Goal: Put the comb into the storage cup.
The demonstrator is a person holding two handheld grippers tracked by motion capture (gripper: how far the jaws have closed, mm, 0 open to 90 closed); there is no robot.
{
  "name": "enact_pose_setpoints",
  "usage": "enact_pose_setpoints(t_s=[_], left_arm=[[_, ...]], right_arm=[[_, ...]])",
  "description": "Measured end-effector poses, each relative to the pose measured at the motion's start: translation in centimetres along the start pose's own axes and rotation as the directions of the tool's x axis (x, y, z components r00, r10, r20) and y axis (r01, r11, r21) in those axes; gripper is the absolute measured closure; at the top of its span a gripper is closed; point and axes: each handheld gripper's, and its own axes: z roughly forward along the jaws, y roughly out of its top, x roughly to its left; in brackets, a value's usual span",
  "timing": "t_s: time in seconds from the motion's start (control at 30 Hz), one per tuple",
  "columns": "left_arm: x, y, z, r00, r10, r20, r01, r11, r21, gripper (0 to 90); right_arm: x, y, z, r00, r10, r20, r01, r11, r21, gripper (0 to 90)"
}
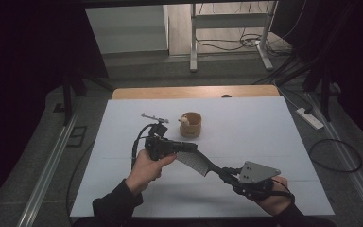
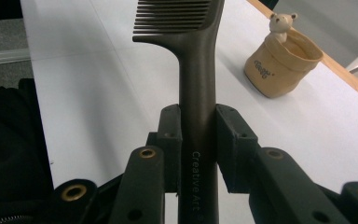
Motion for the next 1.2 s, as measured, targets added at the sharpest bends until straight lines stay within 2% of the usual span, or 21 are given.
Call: enact_pose_setpoints(t_s=[0.07,0.23,0.4,0.57,0.83,1.2], left_arm=[[0.1,-0.1,0.0,0.9995,-0.021,0.023,0.021,0.9997,-0.008,80.2],[0.2,-0.4,0.1,0.9975,-0.050,0.050,0.051,0.9985,-0.022,82.9],[-0.2,-0.4,0.1,0.9980,-0.044,0.046,0.046,0.9984,-0.034,83.5],[-0.4,-0.3,-0.1,0.9991,-0.019,0.038,0.020,0.9992,-0.034,83.6],[-0.7,-0.1,-0.6,0.9999,0.006,0.012,-0.005,0.9981,-0.061,83.6],[-1.2,0.1,-1.3,0.9967,0.057,-0.058,-0.061,0.9959,-0.066,83.5]], right_arm=[[0.0,0.0,0.0,1.0000,-0.004,-0.002,0.004,1.000,0.000,72.1],[0.0,-0.2,0.2,0.9997,-0.023,0.008,0.023,1.000,0.007,71.8],[-0.1,-0.2,0.3,0.9998,-0.017,0.008,0.017,1.000,0.007,71.0],[-0.2,-0.2,0.3,1.0000,0.000,-0.001,0.000,1.000,0.001,69.4],[-0.5,-0.3,0.3,0.9991,0.041,-0.004,-0.041,0.999,-0.007,55.9],[-1.2,-0.7,0.7,0.9932,0.111,-0.036,-0.110,0.993,0.039,33.6]])
